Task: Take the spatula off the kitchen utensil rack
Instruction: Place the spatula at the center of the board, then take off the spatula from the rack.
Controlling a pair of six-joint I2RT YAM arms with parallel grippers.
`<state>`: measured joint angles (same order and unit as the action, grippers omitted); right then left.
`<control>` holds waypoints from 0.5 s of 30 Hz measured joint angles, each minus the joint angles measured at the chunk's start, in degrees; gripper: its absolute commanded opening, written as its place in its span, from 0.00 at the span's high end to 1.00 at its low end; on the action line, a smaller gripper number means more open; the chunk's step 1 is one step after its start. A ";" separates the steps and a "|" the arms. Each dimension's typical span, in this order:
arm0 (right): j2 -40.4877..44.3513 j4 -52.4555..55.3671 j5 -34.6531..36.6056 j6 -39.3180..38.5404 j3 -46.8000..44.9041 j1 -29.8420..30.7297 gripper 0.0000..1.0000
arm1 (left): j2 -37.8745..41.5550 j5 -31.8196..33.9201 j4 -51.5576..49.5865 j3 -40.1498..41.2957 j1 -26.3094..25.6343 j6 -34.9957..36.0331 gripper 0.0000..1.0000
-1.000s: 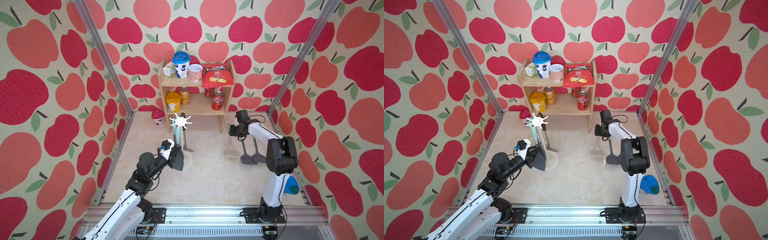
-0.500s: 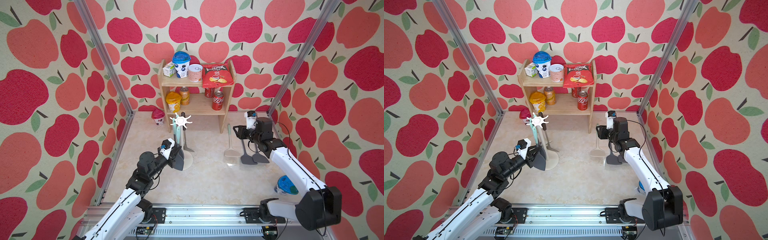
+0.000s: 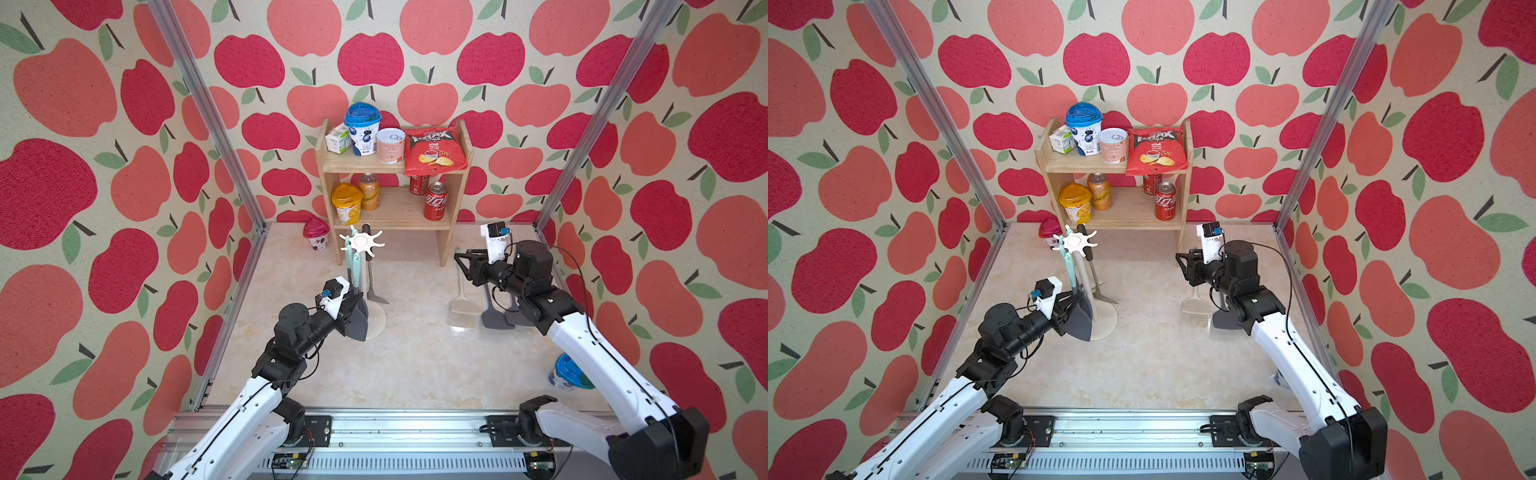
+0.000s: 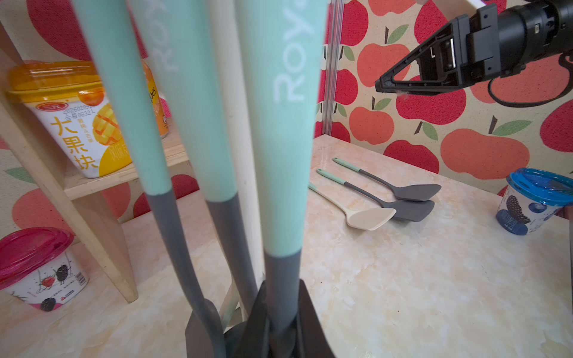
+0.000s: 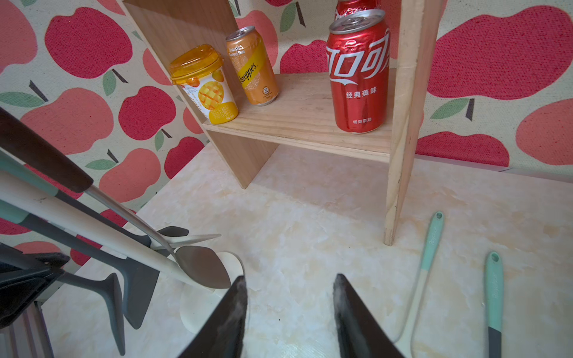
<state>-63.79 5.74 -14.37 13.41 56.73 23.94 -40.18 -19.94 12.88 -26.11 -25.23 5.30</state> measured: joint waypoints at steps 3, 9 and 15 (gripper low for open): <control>0.00 -0.31 -0.59 -0.04 0.00 1.53 0.52 | 0.00 0.00 0.02 0.00 0.00 0.00 1.00; -2.86 -3.52 -2.49 -0.07 0.00 8.63 0.52 | 0.00 0.00 0.00 0.00 0.00 0.00 1.00; -6.12 -6.25 -4.81 -0.57 0.07 12.35 0.52 | 0.07 0.00 -0.04 0.00 0.00 -0.02 1.00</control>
<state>-69.91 -0.51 -19.18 12.84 56.80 36.29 -40.12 -19.94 12.84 -26.11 -25.23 5.28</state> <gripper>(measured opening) 0.483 0.134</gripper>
